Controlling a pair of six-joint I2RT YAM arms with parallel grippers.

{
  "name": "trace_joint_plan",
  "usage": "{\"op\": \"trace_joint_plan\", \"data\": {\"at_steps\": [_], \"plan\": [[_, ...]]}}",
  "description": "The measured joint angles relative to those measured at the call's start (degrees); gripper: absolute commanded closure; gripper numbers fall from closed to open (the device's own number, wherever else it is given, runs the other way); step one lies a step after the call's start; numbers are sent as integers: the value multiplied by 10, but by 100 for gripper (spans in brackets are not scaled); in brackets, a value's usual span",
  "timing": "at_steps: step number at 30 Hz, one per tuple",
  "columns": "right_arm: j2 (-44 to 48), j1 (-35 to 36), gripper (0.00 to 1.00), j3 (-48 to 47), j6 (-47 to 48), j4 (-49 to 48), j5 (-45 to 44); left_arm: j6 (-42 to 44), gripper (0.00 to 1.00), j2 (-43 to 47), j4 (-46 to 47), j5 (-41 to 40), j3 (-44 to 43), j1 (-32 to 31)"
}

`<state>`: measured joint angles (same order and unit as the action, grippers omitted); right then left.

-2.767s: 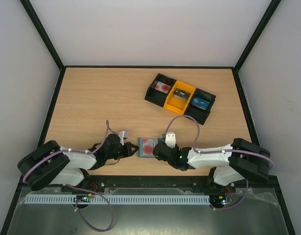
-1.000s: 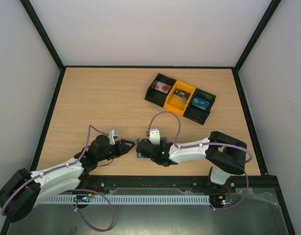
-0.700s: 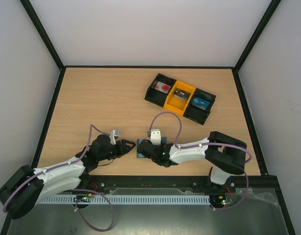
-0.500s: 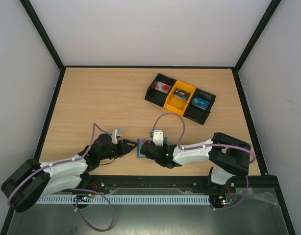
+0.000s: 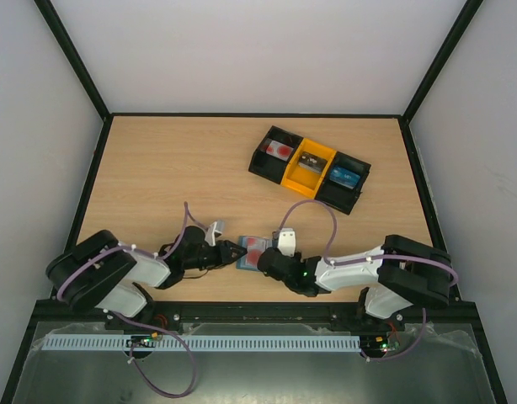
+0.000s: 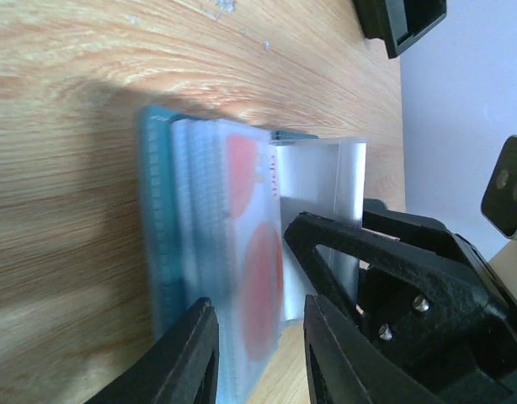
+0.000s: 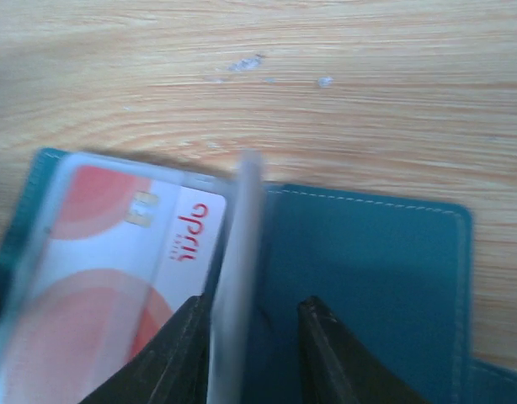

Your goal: Take the credit cards out of the card holder

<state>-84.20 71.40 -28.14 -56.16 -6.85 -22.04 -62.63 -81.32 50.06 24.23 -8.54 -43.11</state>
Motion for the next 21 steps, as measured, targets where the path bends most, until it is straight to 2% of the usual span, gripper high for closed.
{"op": "trace_joint_plan", "data": {"at_steps": [4,9,18,21], "plan": [[11,0,80,26,-12,1,-10,8,77,-38,31,-5,0,-4],[45,0,71,69,-26,-12,-23,19,78,-84,63,-23,6,-4],[30,3,68,60,-57,5,-61,14,78,-160,197,-35,36,-6],[34,3,80,60,-64,24,-73,12,79,-173,219,-35,39,-6]]}}
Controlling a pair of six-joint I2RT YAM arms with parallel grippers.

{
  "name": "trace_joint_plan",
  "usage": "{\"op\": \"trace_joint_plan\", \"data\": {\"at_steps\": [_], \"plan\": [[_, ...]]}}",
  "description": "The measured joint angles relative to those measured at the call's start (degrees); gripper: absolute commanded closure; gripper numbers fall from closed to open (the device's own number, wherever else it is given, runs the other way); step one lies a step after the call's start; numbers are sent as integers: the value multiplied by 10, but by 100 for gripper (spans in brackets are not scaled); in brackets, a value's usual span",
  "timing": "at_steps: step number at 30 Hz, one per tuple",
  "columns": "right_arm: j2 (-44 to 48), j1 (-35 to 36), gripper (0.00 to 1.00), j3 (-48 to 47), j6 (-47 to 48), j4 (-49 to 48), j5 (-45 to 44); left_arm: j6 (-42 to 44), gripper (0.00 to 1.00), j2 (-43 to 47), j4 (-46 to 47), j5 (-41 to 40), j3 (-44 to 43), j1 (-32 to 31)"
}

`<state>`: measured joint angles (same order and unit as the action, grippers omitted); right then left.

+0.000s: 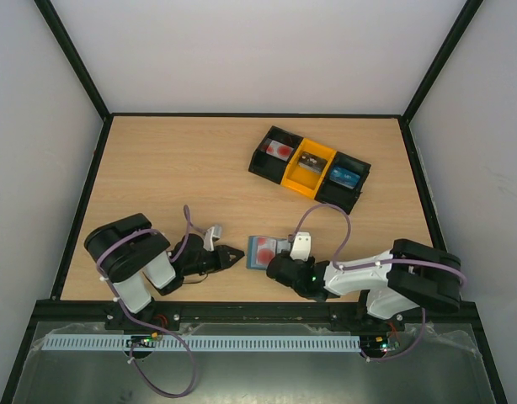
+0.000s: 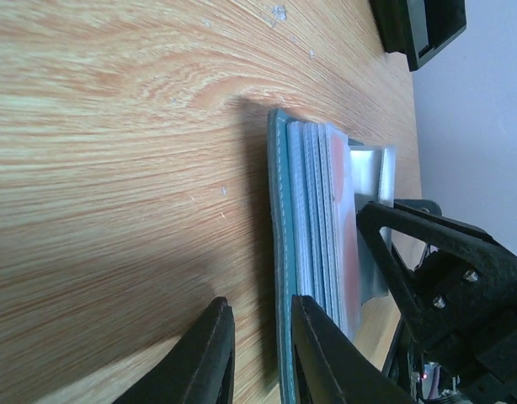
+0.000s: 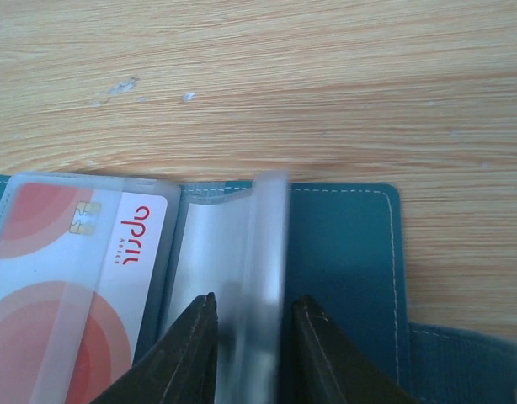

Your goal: Take the credit cards out of the card holder

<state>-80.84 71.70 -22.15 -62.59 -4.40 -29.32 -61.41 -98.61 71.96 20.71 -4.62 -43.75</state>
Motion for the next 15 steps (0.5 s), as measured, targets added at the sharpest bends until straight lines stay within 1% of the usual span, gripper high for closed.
{"op": "trace_joint_plan", "data": {"at_steps": [2,5,9,13,15], "plan": [[7,0,83,-1,-5,22,-3,-3,79,-4,9,-2,4,0],[25,0,82,-2,-6,52,0,-5,78,-4,11,-3,5,0],[47,0,83,-13,-5,76,5,-8,75,-1,10,-4,5,0],[48,0,84,-27,-5,94,4,-9,73,14,-5,-4,3,-1],[45,0,84,-33,-5,106,4,-9,72,24,-22,-4,0,-2]]}}
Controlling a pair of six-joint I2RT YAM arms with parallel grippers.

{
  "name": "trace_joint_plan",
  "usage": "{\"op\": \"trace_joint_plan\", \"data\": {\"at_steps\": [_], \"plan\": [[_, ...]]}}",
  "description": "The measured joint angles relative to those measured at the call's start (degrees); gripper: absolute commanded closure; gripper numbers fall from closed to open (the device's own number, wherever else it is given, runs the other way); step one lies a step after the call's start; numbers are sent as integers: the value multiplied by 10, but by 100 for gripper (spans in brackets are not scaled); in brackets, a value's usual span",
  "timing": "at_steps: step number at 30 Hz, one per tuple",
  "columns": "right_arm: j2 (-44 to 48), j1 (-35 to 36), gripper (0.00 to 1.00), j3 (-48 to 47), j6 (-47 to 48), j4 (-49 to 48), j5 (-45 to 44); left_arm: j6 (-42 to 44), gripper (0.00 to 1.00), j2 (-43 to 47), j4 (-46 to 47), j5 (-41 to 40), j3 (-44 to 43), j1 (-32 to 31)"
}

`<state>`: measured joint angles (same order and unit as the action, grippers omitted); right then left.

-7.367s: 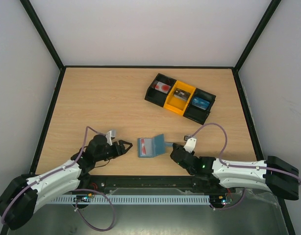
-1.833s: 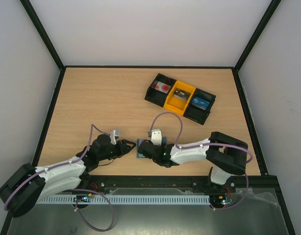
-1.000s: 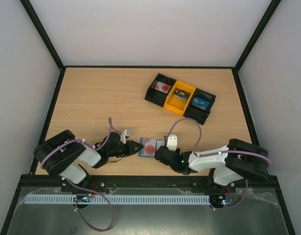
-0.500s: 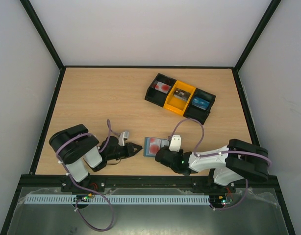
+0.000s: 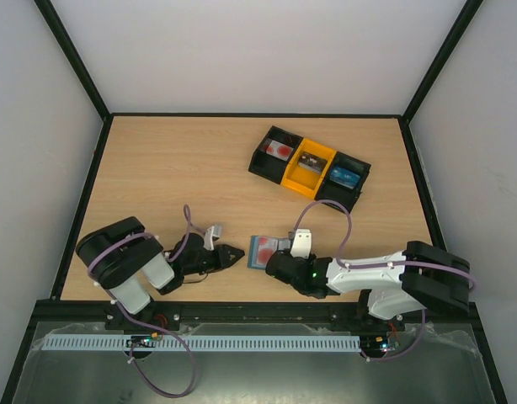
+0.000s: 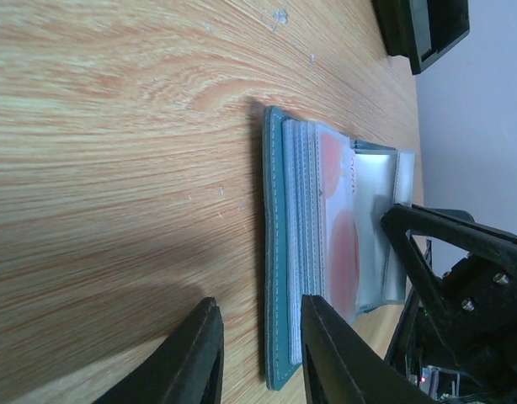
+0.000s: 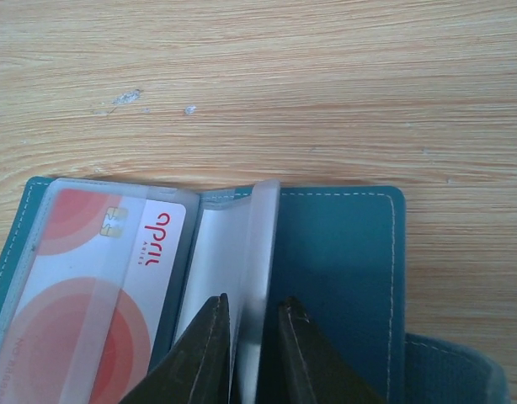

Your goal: Take the credit cards out of the card holder

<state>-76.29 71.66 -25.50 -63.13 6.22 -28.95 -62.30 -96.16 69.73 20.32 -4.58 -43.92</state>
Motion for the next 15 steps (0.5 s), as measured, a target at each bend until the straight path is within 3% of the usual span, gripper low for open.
{"op": "trace_joint_plan", "data": {"at_steps": [6,15], "plan": [[2,0,73,-10,-4,29,2,8,71,49,-84,-12,-24,-9],[59,0,68,-58,-2,83,17,23,72,60,-145,-18,-77,-19]]}}
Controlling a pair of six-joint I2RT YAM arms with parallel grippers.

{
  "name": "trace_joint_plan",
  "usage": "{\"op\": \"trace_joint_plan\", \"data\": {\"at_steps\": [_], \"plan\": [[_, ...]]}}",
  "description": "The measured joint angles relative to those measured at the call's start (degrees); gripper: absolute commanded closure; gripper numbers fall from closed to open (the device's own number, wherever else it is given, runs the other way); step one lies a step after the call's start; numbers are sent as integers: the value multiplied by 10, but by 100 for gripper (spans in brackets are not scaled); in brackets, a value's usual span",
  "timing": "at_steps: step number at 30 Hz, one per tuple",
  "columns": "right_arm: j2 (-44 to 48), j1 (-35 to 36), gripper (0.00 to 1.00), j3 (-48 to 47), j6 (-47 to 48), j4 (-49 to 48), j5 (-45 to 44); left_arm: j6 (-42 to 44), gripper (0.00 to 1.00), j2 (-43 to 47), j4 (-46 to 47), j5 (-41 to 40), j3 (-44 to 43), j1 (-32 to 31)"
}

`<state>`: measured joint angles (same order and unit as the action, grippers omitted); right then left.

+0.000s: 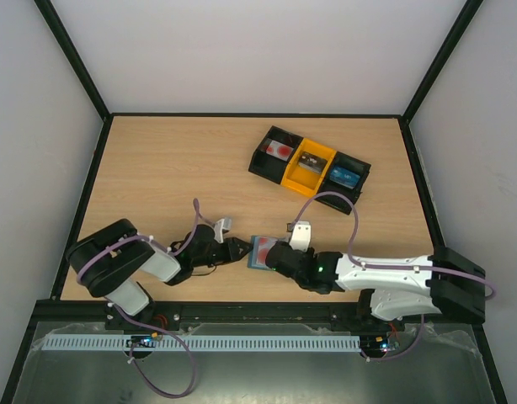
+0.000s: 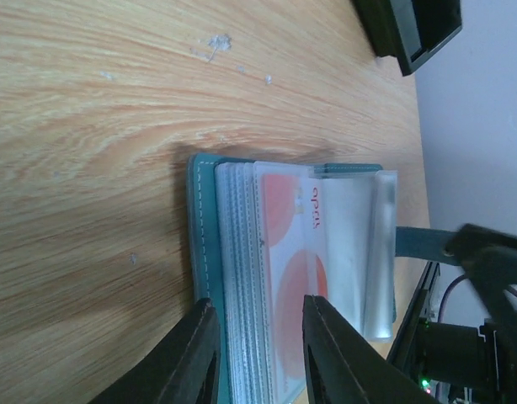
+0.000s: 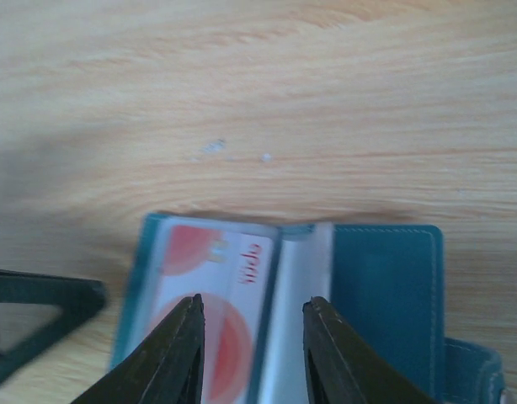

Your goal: Take the credit cards out of the card holder

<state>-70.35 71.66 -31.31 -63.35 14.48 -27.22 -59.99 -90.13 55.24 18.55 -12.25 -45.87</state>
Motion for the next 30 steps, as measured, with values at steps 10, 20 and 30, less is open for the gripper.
{"op": "trace_joint_plan", "data": {"at_steps": [10,20,30], "plan": [[36,0,83,-14,25,-53,41,-1,73,-30,2,8,-10,-8],[24,-89,81,103,52,-201,147,-8,74,-30,4,5,-5,-8],[-10,-132,77,195,52,-365,238,-13,74,-10,-19,-11,7,-9]]}}
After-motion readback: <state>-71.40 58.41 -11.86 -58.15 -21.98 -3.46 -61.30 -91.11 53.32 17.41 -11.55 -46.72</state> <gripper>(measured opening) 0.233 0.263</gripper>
